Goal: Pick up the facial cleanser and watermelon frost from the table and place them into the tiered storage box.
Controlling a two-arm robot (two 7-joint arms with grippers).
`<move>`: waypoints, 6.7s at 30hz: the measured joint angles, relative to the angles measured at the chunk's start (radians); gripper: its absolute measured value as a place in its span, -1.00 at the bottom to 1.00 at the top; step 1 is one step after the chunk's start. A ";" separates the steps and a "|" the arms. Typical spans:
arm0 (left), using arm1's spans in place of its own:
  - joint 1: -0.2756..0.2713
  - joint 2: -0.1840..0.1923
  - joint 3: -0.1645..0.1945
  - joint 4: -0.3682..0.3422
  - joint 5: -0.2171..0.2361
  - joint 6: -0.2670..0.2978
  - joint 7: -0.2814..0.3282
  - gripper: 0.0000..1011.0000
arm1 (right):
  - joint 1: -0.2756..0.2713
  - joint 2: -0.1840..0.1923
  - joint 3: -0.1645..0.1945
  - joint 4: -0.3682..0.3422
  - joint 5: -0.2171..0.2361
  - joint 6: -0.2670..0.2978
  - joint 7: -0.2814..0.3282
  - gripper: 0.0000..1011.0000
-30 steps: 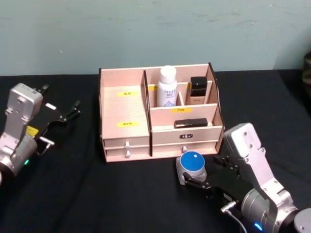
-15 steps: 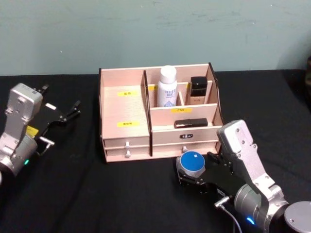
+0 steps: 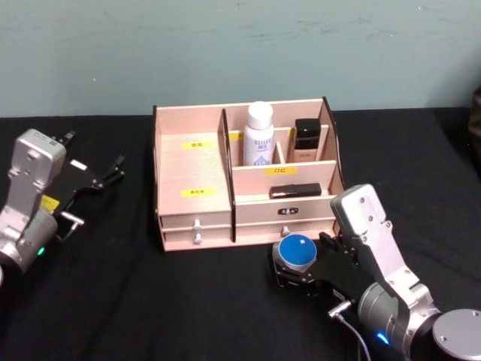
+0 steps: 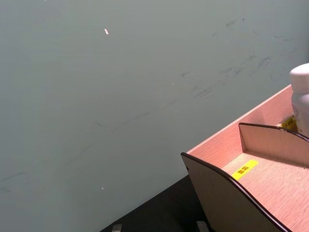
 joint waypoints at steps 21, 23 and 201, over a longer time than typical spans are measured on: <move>0.000 0.000 0.000 0.000 0.000 0.000 0.000 0.98 | -0.001 -0.008 0.002 0.004 -0.014 -0.007 0.006 0.81; 0.000 0.000 0.000 0.000 0.000 0.000 0.000 0.98 | -0.001 -0.008 0.002 0.004 -0.013 -0.007 0.006 0.70; 0.000 0.000 0.000 0.000 0.000 0.000 0.000 0.98 | 0.195 -0.054 0.122 0.039 -0.194 -0.336 -0.143 0.98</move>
